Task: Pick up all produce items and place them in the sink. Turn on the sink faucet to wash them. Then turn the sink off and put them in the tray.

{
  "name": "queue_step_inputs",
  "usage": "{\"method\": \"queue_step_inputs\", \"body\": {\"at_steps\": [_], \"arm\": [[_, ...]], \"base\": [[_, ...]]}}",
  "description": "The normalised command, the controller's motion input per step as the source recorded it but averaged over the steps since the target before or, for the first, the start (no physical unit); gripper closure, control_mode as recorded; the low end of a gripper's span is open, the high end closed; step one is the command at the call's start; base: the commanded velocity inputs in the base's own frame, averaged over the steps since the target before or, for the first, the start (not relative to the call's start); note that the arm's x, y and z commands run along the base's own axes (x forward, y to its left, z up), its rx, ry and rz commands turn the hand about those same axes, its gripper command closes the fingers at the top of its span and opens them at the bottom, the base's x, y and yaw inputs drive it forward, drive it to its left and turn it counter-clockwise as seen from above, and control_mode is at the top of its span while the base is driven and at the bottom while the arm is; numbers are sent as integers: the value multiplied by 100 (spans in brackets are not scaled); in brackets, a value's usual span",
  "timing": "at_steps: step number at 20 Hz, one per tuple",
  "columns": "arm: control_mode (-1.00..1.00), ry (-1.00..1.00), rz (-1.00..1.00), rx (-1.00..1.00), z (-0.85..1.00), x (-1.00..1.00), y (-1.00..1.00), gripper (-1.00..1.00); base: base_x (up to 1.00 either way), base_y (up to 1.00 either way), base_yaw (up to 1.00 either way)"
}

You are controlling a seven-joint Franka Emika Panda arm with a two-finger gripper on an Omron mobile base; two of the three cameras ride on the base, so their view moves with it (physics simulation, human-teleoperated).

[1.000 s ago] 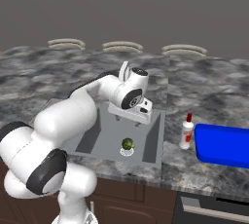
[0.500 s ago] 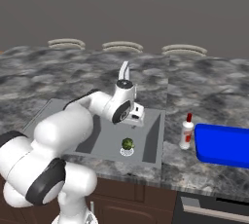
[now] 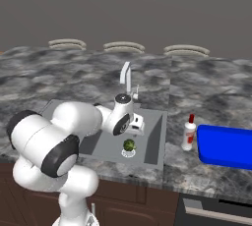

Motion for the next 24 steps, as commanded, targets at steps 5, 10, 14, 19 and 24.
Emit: {"method": "queue_step_inputs", "body": {"at_steps": [5, 10, 14, 19, 24], "arm": [[-100, -3, 0, 0, -42, 34, 0, -100], [-100, -3, 0, 0, -49, 31, 0, -100], [-100, -2, 0, 0, -40, 25, 0, -100], [-100, -2, 0, 0, -33, 25, 0, -100], [-100, 0, 0, 0, -31, 20, -7, -100]], "base": [[0, 0, 0], [0, 0, 0], [0, 0, 0], [0, 0, 0], [0, 0, 0]]}}
